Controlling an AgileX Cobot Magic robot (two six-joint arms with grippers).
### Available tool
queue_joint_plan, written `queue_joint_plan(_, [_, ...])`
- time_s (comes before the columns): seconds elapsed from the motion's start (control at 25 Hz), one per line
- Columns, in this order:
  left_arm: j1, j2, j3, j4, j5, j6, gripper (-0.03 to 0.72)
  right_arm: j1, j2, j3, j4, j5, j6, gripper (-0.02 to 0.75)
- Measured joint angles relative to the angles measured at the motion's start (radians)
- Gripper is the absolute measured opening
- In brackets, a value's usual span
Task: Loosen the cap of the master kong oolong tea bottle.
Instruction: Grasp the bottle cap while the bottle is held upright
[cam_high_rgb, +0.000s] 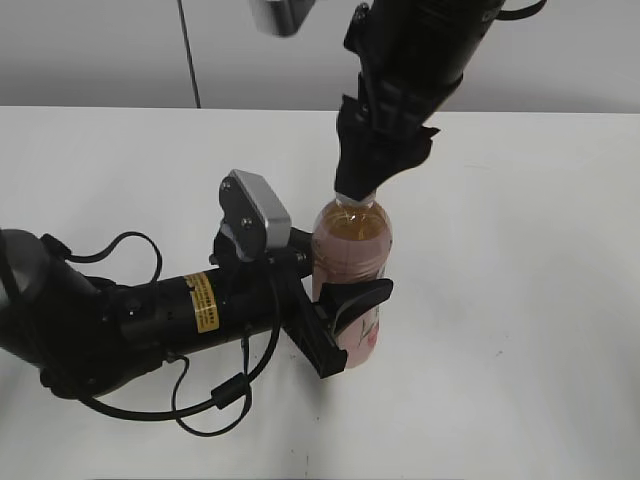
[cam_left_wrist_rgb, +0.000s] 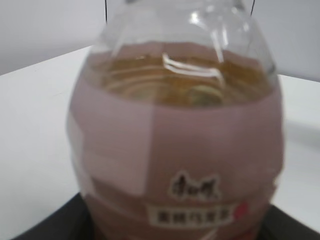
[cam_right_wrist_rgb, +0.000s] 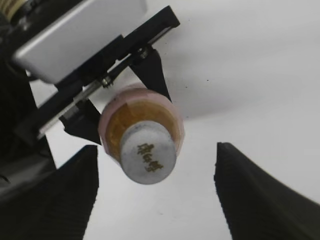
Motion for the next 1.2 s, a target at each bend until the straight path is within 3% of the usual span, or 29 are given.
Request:
queue_joint_plan(0.32, [0.000, 0.000, 0.000, 0.000, 0.000, 0.000, 0.373, 0.000, -0.011, -0.037, 0.050, 0.001, 0.901, 0.557])
queue_joint_plan(0.4, [0.000, 0.000, 0.000, 0.001, 0.000, 0.000, 0.373, 0.000, -0.011, -0.037, 0.050, 0.001, 1.019, 0.557])
queue_joint_plan(0.96, [0.000, 0.000, 0.000, 0.002, 0.000, 0.000, 0.373, 0.000, -0.007, 0.031, 0.022, 0.001, 1.108, 0.490])
queue_joint_plan(1.2, [0.000, 0.000, 0.000, 0.002, 0.000, 0.000, 0.373, 0.000, 0.016, 0.031, 0.022, 0.001, 1.108, 0.427])
